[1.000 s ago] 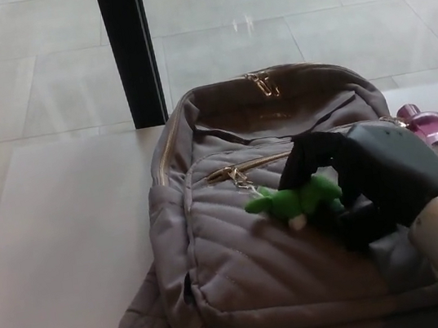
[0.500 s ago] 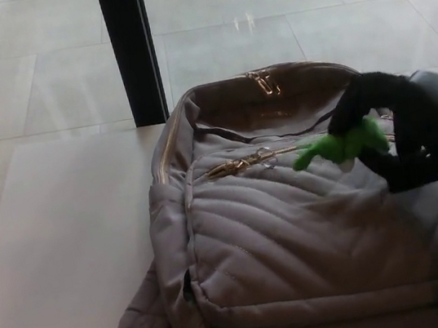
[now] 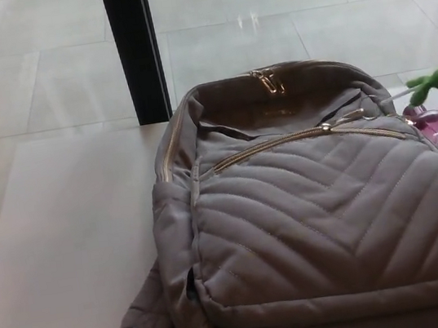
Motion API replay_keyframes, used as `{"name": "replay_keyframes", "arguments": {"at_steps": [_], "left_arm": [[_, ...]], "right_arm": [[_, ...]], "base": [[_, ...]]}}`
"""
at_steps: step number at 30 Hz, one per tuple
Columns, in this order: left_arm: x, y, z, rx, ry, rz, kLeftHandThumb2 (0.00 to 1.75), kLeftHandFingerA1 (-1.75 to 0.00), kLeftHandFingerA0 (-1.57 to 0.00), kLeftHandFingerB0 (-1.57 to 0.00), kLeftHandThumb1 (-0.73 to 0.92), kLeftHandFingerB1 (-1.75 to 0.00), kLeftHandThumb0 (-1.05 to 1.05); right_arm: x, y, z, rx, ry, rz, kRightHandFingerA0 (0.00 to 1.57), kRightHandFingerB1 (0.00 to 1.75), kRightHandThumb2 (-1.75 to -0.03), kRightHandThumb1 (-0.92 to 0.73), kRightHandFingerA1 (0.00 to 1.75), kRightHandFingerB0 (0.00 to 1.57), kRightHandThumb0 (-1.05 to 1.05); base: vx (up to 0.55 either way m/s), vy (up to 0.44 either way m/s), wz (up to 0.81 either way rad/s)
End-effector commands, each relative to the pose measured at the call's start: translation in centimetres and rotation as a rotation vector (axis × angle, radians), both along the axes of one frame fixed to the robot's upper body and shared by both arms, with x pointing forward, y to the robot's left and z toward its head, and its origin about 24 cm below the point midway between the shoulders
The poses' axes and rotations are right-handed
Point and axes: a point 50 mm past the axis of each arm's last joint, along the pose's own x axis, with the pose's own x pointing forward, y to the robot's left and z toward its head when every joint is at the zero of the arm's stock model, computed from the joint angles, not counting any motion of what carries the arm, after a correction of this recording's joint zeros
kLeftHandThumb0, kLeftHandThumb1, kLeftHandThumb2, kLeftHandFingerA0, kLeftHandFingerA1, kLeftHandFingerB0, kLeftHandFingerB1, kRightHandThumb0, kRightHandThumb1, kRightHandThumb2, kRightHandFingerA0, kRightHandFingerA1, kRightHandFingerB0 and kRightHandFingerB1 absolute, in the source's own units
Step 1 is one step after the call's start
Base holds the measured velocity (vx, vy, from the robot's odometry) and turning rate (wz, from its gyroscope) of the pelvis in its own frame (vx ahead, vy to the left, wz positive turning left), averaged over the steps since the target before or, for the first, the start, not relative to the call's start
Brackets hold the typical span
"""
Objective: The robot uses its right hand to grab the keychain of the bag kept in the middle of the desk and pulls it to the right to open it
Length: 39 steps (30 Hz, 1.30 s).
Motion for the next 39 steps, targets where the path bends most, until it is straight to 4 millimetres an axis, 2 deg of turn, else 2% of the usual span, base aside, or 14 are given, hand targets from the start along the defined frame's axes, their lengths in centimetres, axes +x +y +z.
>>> {"name": "replay_keyframes", "arguments": {"at_steps": [1, 4, 5, 7, 11, 12, 13, 16, 20, 21, 31, 32, 33, 39], "left_arm": [[-0.5, 0.5, 0.1, -0.002, 0.013, 0.023, 0.82, -0.57, -0.63, -0.52, 0.92, -0.46, -0.86], [-0.6, 0.7, 0.3, 0.011, 0.014, 0.014, 0.84, -0.58, -0.63, -0.51, 0.92, -0.46, -0.82], [-0.6, 0.7, 0.3, 0.014, 0.013, 0.017, 0.84, -0.58, -0.64, -0.51, 0.92, -0.46, -0.82], [-0.8, 0.8, 0.3, 0.020, 0.022, 0.013, 0.83, -0.58, -0.65, -0.52, 0.92, -0.47, -0.84], [-0.9, 0.8, 0.3, 0.018, 0.022, 0.005, 0.85, -0.60, -0.64, -0.47, 0.92, -0.48, -0.85], [-0.8, 0.8, 0.3, 0.025, 0.024, -0.003, 0.95, -0.61, -0.61, -0.48, 0.84, -0.52, -0.89], [-0.8, 0.8, 0.3, 0.016, 0.023, 0.006, 0.83, -0.56, -0.63, -0.52, 0.92, -0.46, -0.82], [-0.9, 0.8, 0.3, 0.011, 0.023, 0.006, 0.84, -0.61, -0.64, -0.49, 0.92, -0.49, -0.83], [-1.0, 0.7, 0.3, 0.027, 0.024, -0.013, 0.87, -0.61, -0.65, -0.47, 0.92, -0.48, -0.86], [-1.0, 0.7, 0.3, 0.028, 0.021, 0.003, 0.83, -0.55, -0.65, -0.53, 0.92, -0.46, -0.83], [-1.1, 0.8, 0.3, 0.013, 0.016, 0.007, 0.86, -0.61, -0.62, -0.46, 0.92, -0.48, -0.85], [-1.1, 0.8, 0.3, 0.020, 0.018, 0.007, 0.85, -0.57, -0.64, -0.51, 0.92, -0.47, -0.82], [-1.2, 0.8, 0.3, 0.010, 0.016, 0.012, 0.85, -0.60, -0.63, -0.46, 0.92, -0.48, -0.85], [-0.9, 0.7, 0.3, 0.028, 0.016, -0.007, 0.84, -0.59, -0.63, -0.49, 0.92, -0.49, -0.84]], "right_arm": [[-1.0, -4.0, 0.0, 0.024, -0.003, -0.118, 0.92, 1.52, -1.14, -0.48, 1.75, 0.78, -0.20], [-1.8, -7.2, -0.6, 0.025, 0.036, -0.245, 0.88, 1.35, -1.03, -0.54, 1.75, 0.80, -0.17], [-2.3, -8.7, -1.0, 0.039, 0.029, -0.285, 1.19, 1.08, -1.07, -0.50, 1.35, 0.91, -0.21], [-3.2, -10.2, -2.0, 0.029, 0.041, -0.315, 0.89, 1.30, -0.91, -0.60, 1.75, 0.76, -0.23], [-3.9, -11.0, -2.8, 0.040, 0.062, -0.338, 0.92, 1.19, -0.96, -0.58, 1.75, 0.80, -0.26], [-4.1, -11.0, -3.3, 0.042, 0.083, -0.336, 1.21, 1.19, -1.13, -0.50, 1.38, 0.95, -0.35], [-4.3, -10.9, -3.6, 0.051, 0.108, -0.316, 0.91, 1.44, -1.03, -0.55, 1.75, 0.76, -0.23], [-4.5, -10.2, -4.3, 0.126, 0.227, -0.199, 0.87, 0.49, -0.65, -0.70, 0.90, 0.60, -0.20], [-4.9, -9.7, -4.9, 0.117, 0.360, -0.018, 0.37, 0.28, -0.60, -0.66, 0.44, 0.21, -0.31], [-5.2, -9.5, -5.4, 0.128, 0.487, 0.046, 0.00, 0.00, -0.74, -0.45, 0.00, 0.00, -0.83], [-7.9, -11.9, -6.3, 0.353, 0.545, 0.059, 0.00, 0.00, -0.96, -0.57, 0.18, 0.00, -1.00], [-8.4, -12.3, -6.4, 0.365, 0.546, 0.038, 0.00, 0.00, -0.58, -0.55, 0.00, 0.00, -0.99], [-9.4, -13.3, -6.7, 0.418, 0.526, -0.015, 0.00, 0.00, -1.00, -0.61, 0.04, 0.00, -1.03], [-13.4, -16.7, -7.6, 0.576, 0.396, -0.233, 0.00, 0.15, -1.03, -0.57, 0.15, 0.00, -1.05]], "base": [[0.00, 0.000, 0.00], [0.00, 0.000, 0.00], [0.00, 0.000, 0.00], [0.00, 0.000, 0.00], [0.00, 0.000, 0.02], [0.00, 0.000, 0.00], [0.00, 0.000, 0.00], [0.00, 0.000, 0.00], [0.00, 0.000, 0.00], [0.00, 0.000, 0.00], [0.00, 0.000, 0.00], [0.00, 0.000, 0.00], [0.00, 0.000, 0.00], [0.00, 0.000, 0.00]]}}
